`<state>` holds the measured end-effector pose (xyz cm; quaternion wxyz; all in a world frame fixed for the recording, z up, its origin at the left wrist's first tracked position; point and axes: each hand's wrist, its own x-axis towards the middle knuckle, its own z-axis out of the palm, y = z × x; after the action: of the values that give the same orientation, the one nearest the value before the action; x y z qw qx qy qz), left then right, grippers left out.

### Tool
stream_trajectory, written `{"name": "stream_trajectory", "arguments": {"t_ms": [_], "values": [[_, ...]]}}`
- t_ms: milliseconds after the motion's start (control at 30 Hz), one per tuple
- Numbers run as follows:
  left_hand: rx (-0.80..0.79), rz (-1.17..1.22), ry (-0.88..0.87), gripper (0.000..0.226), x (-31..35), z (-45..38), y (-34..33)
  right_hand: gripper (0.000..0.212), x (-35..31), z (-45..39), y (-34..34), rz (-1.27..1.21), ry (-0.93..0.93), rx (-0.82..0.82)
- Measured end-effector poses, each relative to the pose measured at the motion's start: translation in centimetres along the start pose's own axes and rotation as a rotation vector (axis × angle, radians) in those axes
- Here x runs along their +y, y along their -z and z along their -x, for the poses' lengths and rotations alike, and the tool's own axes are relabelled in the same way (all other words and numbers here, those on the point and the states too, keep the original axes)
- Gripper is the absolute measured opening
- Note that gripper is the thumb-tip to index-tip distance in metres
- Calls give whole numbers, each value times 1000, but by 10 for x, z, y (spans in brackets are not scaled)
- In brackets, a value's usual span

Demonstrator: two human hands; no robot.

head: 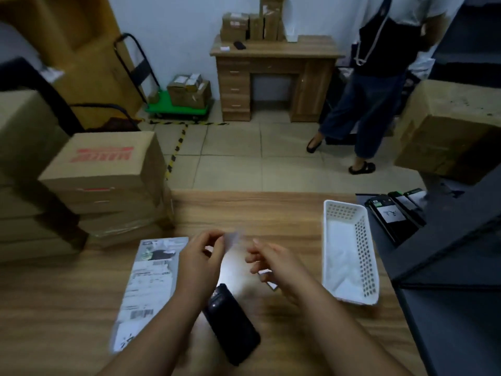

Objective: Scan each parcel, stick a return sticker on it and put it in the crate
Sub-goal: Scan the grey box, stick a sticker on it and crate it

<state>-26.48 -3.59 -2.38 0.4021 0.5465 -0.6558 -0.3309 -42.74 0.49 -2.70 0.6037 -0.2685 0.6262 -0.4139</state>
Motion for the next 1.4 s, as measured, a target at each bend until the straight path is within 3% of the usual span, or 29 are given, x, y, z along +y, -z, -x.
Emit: {"name": "stream_trajectory", "arguments": {"t_ms": [133,200,267,367,433,500,567,733,1067,1233,1300,1400], "values": [[0,-317,-528,12,-37,8,54,17,-7,-4,-79,-71,-23,-114],[-25,-408,-604,12,-57,15,80,8,-2,-8,-108,-11,-23,-106],[-33,-444,-521,23,-77,25,106,7,3,-10,-131,43,-30,-78],[-21,-367,-167,40,-97,32,147,8,9,-9,-157,29,-22,-62],[-7,-168,135,29,-103,31,166,9,15,-7,-169,21,-55,-121],[-92,116,427,11,-102,26,180,16,23,-5,-179,59,-91,-175],[-223,274,564,7,-105,24,188,18,31,-1,-188,116,-100,-163],[-314,238,620,17,-122,30,193,10,46,15,-204,373,-45,40],[-376,309,661,3,-140,42,199,4,66,33,-213,311,-31,195],[-295,382,669,34,-147,46,198,8,69,29,-202,264,-21,234],[-262,185,518,38,-161,46,195,8,72,30,-193,241,-41,218],[-417,-278,261,46,-179,49,188,13,76,30,-182,286,-77,203]]}}
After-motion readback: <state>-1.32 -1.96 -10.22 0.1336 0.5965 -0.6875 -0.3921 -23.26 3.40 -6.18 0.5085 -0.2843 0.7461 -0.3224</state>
